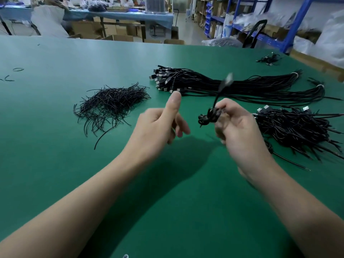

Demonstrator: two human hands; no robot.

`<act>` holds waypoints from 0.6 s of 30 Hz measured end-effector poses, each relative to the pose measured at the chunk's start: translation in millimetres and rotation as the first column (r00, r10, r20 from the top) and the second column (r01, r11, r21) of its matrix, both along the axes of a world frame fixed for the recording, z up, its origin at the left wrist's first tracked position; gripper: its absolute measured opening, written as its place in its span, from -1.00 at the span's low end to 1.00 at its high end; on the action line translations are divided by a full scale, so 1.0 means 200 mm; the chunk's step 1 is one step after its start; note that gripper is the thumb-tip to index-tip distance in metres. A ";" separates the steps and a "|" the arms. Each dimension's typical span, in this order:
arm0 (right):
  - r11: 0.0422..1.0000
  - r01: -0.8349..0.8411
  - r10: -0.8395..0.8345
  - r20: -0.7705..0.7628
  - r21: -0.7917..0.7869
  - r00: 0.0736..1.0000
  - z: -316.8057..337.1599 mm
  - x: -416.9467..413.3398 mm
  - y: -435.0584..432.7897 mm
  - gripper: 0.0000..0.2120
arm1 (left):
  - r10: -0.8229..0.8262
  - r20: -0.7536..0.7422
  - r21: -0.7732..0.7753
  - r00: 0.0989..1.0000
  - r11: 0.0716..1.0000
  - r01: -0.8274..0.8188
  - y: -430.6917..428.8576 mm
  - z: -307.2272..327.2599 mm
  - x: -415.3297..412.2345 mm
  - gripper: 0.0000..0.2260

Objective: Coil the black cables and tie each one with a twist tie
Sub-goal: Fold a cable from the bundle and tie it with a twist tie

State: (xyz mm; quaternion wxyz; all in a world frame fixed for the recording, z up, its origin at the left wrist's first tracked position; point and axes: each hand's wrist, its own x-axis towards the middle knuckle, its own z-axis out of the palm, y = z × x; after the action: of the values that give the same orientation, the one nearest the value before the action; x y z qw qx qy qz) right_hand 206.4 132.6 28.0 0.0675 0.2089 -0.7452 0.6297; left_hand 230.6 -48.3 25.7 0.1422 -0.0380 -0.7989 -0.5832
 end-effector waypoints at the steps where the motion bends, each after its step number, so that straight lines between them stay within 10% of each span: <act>1: 0.987 0.069 -0.043 -0.175 0.143 0.984 0.00 0.01 0.00 -0.75 | -0.099 0.149 0.080 0.984 0.993 0.088 0.00 0.00 -0.01 -0.37; 6: 0.926 0.152 -0.032 -0.327 0.346 0.944 0.00 0.03 -0.02 -0.78 | -0.180 0.073 0.125 0.981 0.977 0.170 0.03 -0.03 0.00 -0.73; 9: 0.989 -0.124 0.119 0.070 0.075 0.990 0.01 0.02 -0.01 -0.74 | -0.034 -0.271 -0.171 0.962 0.985 -0.013 0.03 -0.03 0.01 -0.85; 13: 0.839 -0.254 0.492 0.472 -0.481 0.732 0.00 0.01 0.02 -0.89 | -0.081 -0.676 -0.432 0.733 0.849 -0.305 0.04 0.00 0.01 -0.87; 18: 0.876 -0.273 0.438 0.420 -0.397 0.795 -0.03 0.00 0.03 -0.72 | -0.113 -0.672 -0.475 0.731 0.824 -0.310 0.02 -0.02 0.00 -0.89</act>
State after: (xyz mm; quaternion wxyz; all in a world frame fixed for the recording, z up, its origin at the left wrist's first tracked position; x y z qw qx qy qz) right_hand 206.6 137.8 21.2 -0.2153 0.1641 -0.5726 0.7739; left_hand 231.5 -44.7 22.1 0.4364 -0.2418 -0.8266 -0.2606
